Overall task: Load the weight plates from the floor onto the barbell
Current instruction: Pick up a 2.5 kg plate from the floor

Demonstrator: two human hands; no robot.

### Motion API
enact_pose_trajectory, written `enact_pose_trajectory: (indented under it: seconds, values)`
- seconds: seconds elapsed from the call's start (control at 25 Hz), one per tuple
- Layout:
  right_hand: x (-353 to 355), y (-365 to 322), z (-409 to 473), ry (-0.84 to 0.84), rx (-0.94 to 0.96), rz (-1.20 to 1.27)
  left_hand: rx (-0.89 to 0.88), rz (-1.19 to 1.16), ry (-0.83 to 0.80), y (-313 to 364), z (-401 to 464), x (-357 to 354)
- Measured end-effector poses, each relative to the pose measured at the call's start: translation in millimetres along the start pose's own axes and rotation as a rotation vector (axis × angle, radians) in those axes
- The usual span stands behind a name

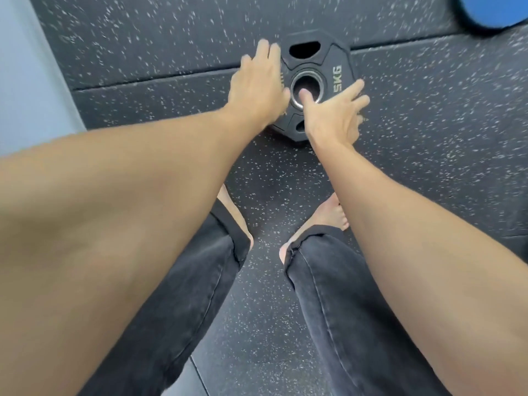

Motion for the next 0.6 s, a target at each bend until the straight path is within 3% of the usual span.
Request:
enact_pose_trajectory:
  seconds: [0.24,0.4,0.6]
  values:
    - [-21.5,4.2,44.8,0.06,-0.132,0.036,-0.01,0.071,0.055,15.8,46.8,-15.0]
    - [-15.5,6.3,51.8,0.063,-0.065,0.024,0.019,0.11,0.105,23.3,58.7,-9.8]
    - [18.5,3.8,8.2,0.086,0.07,-0.061,0.107,-0.017,0.076,22.5,12.0,8.1]
Point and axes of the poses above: each hand's wrist, its own z-axis towards the middle knuckle, its own x-axis out of the back of the hand, y = z × x, the point moved 5 cm from there along z, towards the middle knuckle, and after that the axes turned 10 degrees about -y, right-handed, at the moved point
